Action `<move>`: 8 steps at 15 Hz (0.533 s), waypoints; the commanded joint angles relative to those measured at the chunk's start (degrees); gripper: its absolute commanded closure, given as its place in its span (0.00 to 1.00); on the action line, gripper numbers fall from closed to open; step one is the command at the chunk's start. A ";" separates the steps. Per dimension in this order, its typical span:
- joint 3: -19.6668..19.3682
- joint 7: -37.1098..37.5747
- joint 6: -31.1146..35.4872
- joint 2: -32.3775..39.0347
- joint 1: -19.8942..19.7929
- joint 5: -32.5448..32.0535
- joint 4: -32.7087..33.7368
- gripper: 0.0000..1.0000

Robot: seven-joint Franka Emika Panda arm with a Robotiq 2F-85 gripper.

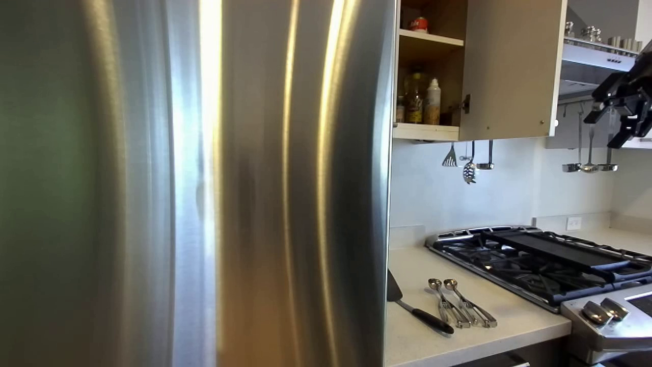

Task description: Open the top right cupboard door

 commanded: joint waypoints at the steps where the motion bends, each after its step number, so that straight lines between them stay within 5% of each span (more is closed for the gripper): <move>1: 3.98 1.80 -2.56 -3.21 0.82 -2.96 0.35 0.00; 5: 12.19 3.07 -5.70 -7.75 1.85 -9.94 3.11 0.00; 8: 17.76 2.80 -2.04 -10.59 3.42 -14.09 4.32 0.00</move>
